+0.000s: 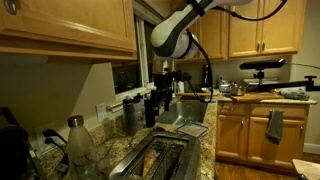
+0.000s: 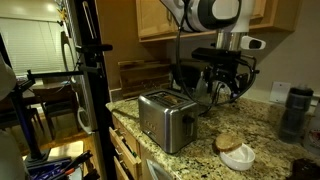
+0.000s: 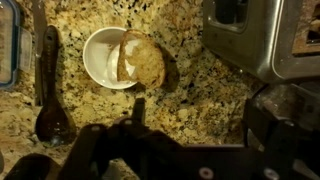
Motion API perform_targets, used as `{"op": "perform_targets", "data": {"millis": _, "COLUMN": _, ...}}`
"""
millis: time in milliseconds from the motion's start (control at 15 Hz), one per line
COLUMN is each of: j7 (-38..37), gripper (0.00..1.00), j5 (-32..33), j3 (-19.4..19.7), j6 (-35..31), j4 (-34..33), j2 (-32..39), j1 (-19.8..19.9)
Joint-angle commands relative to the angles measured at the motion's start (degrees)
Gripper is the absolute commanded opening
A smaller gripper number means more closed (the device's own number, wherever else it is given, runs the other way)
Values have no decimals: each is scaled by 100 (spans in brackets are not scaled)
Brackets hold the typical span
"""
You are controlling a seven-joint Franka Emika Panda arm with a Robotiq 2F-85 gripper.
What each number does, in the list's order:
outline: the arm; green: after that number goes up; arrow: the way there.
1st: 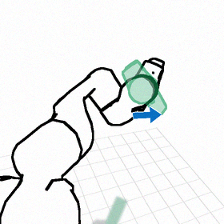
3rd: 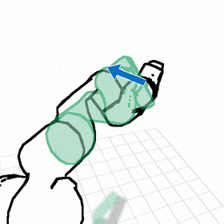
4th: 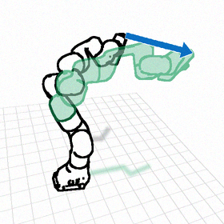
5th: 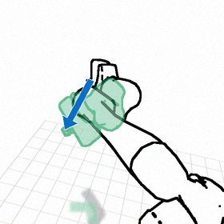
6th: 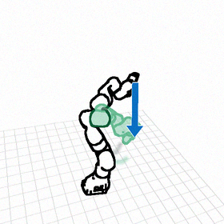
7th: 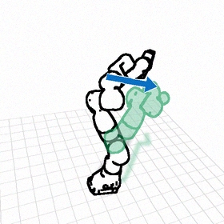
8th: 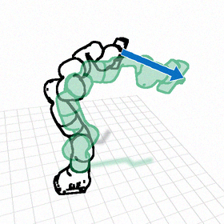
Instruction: Place the slices of bread in the toaster
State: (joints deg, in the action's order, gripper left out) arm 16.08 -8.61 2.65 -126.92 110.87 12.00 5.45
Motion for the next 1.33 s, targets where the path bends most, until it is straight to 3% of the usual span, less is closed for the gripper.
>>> {"op": "perform_targets", "data": {"millis": 0, "j7": -531, "gripper": 100, "j5": 226, "j3": 69, "j6": -100, "j4": 55, "j2": 57, "j1": -14}}
{"op": "perform_targets", "data": {"millis": 667, "j7": -1120, "gripper": 100, "j5": 372, "j3": 145, "j6": -52, "j4": -84, "j2": 539, "j1": 2}}
{"op": "perform_targets", "data": {"millis": 800, "j7": -1160, "gripper": 73, "j5": 353, "j3": 147, "j6": -41, "j4": -137, "j2": 624, "j1": 9}}
{"op": "perform_targets", "data": {"millis": 1267, "j7": -1281, "gripper": 26, "j5": 375, "j3": 171, "j6": -25, "j4": -331, "j2": 857, "j1": 13}}
